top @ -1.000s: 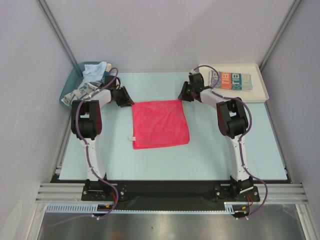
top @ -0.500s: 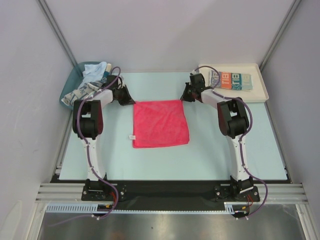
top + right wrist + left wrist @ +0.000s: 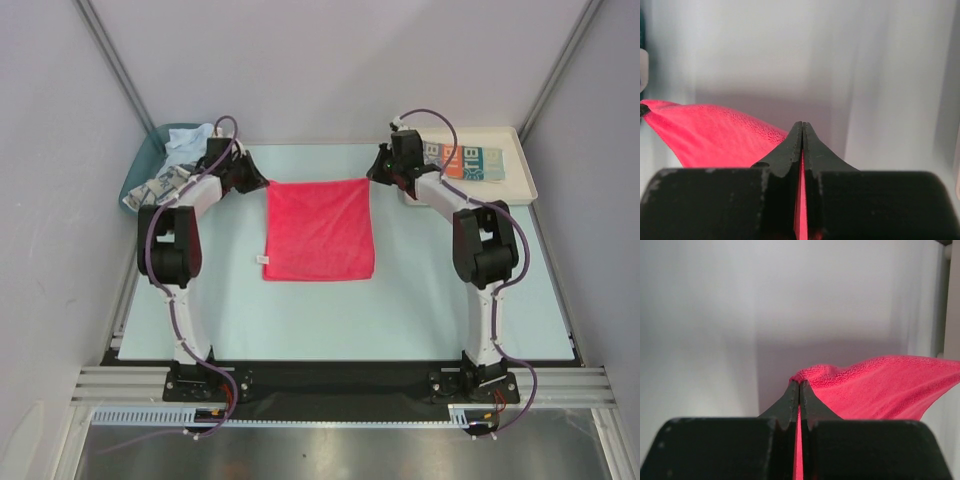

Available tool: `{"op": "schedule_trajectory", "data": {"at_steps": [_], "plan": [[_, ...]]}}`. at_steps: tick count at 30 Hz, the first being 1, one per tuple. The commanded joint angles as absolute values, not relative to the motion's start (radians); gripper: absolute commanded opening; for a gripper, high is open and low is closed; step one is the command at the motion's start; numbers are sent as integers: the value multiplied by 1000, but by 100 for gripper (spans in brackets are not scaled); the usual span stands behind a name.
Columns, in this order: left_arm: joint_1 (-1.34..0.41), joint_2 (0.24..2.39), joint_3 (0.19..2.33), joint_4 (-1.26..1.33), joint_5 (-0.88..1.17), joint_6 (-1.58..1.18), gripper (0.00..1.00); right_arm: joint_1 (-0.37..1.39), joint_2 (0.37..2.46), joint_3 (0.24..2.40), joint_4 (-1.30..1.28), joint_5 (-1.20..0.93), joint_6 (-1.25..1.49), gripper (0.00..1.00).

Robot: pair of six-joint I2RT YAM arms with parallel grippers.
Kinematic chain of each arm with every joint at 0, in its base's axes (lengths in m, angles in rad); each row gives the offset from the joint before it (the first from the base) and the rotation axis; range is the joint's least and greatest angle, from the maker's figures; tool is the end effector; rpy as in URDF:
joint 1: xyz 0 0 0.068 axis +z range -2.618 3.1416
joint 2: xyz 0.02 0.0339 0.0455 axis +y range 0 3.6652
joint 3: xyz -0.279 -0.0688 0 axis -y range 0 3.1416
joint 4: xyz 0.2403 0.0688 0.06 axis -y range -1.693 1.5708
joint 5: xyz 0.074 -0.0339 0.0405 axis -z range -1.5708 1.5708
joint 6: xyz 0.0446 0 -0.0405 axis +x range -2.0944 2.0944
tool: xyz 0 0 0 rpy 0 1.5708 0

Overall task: Fold and stack the towels
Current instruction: Fold the towel

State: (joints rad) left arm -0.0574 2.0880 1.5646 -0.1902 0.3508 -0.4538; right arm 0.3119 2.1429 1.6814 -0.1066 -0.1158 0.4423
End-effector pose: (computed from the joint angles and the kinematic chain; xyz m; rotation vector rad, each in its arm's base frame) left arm 0.4820 -0.0430 0.2120 -0.2719 2.3050 -0.6639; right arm 0.4863 0.1622 0.2311 0.0732 2.1868 0.5592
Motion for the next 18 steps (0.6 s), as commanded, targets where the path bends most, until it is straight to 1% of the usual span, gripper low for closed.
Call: {"op": "schedule_trajectory", "data": {"at_steps": [1, 10, 13, 16, 18], "plan": [[-58, 2010, 1534, -138, 334, -443, 0, 308, 2063, 1648, -52, -91, 419, 2], [-61, 1902, 1370, -71, 351, -479, 0, 314, 1959, 1503, -11, -81, 434, 1], [-63, 1894, 1364, -95, 344, -488, 0, 316, 1962, 1503, -30, -89, 445, 2], [-63, 1916, 1382, -129, 341, -466, 0, 325, 2005, 1546, -43, -97, 437, 7], [-63, 1925, 1390, -136, 339, -460, 0, 331, 2066, 1607, -67, -104, 430, 14]]}}
